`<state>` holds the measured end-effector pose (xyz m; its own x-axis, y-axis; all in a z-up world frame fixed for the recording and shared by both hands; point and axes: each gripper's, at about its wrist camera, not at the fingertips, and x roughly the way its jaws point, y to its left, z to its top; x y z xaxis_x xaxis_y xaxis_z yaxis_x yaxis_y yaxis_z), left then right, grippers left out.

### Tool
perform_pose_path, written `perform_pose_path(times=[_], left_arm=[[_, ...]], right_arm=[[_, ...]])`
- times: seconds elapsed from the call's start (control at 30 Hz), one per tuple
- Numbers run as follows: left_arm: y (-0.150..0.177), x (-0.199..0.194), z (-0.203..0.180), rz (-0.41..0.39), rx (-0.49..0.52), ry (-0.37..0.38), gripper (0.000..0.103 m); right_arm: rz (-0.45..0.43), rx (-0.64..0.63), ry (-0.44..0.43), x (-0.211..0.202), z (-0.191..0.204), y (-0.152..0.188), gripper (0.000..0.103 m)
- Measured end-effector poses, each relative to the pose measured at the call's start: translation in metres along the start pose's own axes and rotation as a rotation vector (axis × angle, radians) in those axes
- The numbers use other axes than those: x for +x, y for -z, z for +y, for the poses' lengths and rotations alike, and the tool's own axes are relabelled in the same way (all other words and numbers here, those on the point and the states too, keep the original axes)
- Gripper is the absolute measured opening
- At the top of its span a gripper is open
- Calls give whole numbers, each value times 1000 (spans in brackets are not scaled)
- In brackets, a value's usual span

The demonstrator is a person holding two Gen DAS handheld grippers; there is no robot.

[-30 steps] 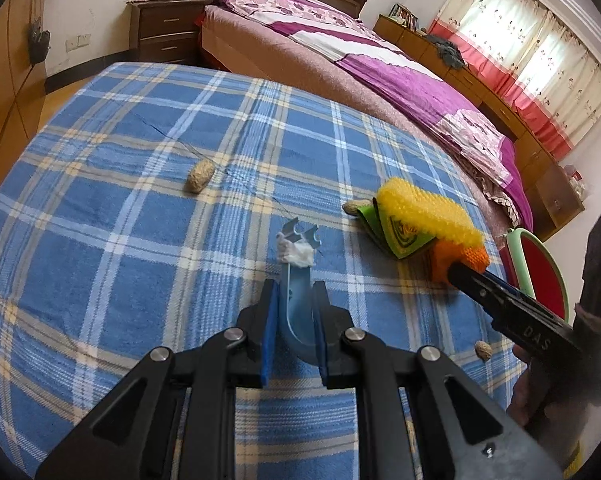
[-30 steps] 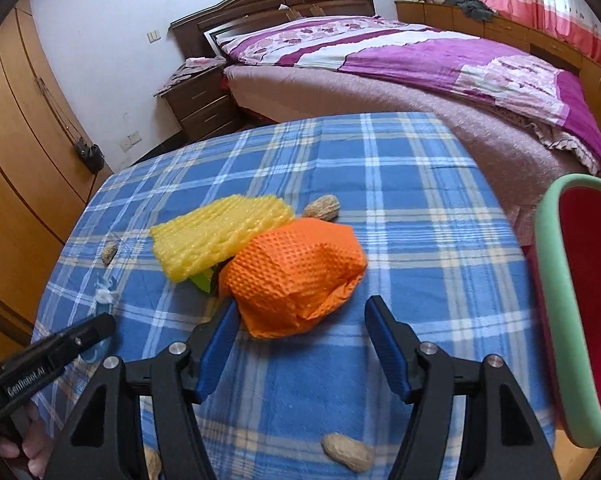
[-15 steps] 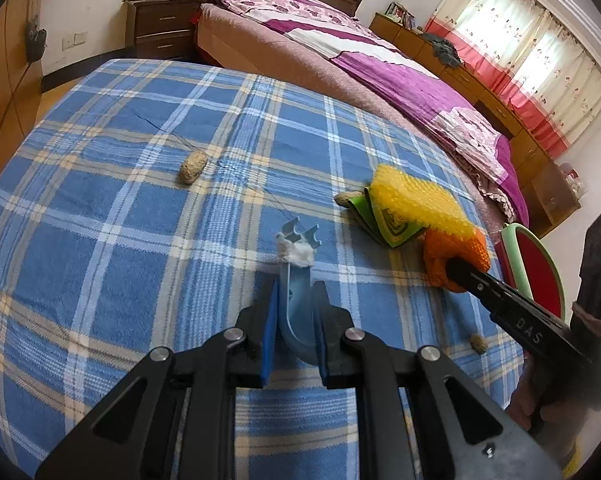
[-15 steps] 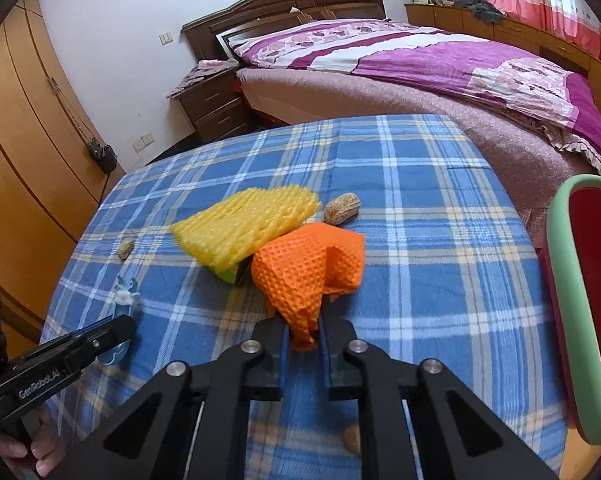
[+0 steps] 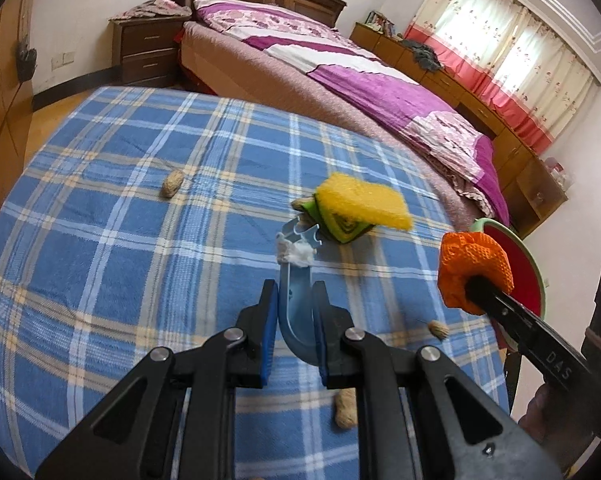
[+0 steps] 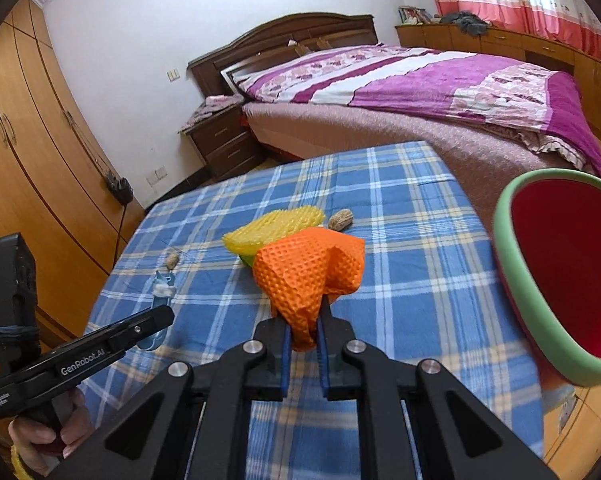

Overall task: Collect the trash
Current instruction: 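Grasp the orange net bag with the right tool while the left tool holds the blue piece, then carry the orange net with the right tool over the bucket while the left tool carries the blue piece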

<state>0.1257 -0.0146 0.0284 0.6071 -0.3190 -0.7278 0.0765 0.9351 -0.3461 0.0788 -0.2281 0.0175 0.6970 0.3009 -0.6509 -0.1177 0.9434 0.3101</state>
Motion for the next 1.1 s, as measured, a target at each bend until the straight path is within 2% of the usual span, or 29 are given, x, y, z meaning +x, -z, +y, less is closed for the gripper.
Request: perform_pose_path(times=[0.37,0.57,0.8,1.1], left_arm=[[10,-36,-39,-48,85,39,16],[18,-47,-71,-55,150,69,16],[23,-43,-112,-42,221,100,16],[24,-18,-173,-12,336,138,16]], right_arm=[[-89,48,10,-58,-11,16,12],[-146,74,44,-86,-26,23,12],[-184,130,88,-106,-52,30,12],[-213,229,148,-120,-107,36,12]])
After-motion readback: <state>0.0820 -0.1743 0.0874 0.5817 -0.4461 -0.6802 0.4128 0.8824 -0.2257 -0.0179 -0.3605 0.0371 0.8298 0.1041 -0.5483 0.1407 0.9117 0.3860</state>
